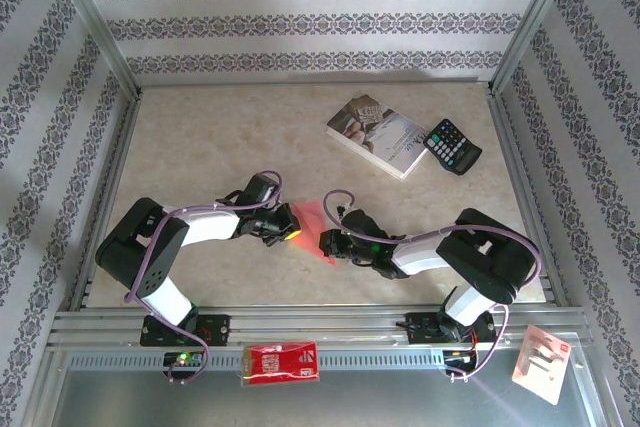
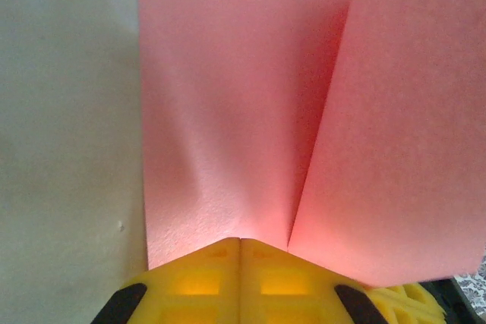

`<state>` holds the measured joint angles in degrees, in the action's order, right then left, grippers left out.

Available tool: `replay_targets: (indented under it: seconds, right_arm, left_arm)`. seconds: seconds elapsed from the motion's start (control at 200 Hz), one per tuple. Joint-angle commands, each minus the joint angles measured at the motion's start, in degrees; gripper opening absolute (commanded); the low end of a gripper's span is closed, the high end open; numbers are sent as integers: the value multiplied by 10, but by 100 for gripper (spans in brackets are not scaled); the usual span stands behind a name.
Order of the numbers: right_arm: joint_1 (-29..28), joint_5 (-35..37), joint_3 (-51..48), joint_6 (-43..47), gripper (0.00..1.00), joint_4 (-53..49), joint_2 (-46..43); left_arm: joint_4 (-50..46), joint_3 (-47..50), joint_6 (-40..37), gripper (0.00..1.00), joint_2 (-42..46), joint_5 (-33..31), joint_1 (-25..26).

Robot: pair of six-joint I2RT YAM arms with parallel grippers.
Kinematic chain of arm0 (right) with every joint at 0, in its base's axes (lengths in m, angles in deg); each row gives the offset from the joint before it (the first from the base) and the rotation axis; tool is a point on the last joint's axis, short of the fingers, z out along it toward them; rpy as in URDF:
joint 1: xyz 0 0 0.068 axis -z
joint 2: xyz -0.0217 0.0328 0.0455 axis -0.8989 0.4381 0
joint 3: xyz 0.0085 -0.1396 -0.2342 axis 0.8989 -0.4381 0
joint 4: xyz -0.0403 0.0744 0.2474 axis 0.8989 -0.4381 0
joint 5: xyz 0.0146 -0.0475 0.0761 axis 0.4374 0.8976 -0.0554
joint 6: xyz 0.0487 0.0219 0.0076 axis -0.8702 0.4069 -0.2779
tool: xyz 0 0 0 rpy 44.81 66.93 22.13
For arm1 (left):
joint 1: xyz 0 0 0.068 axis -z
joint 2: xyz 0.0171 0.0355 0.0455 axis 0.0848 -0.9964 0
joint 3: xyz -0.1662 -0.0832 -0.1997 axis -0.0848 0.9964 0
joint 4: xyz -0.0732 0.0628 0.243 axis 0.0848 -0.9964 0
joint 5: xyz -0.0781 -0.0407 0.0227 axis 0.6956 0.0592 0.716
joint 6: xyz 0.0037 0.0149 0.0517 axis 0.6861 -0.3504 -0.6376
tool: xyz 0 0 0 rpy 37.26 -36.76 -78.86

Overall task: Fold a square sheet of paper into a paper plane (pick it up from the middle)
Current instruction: Fourth fold the wing at the center of the table.

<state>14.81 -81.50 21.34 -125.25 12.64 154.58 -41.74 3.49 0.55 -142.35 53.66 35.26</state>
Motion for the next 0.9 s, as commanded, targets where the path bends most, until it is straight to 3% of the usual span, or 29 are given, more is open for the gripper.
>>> replay_targets:
  seconds: [0.0, 0.41, 0.894]
  right_arm:
    - [12, -20, -13, -11, 0, 11, 11]
    - [43, -97, -3, -18, 0, 25, 17]
    - [61, -117, -3, -26, 0, 21, 25]
  left_arm:
    - [6, 1, -27, 5, -6, -11, 6]
    - [-22, -14, -70, 5, -26, -25, 6]
    - [-48, -31, -100, 5, -33, -36, 6]
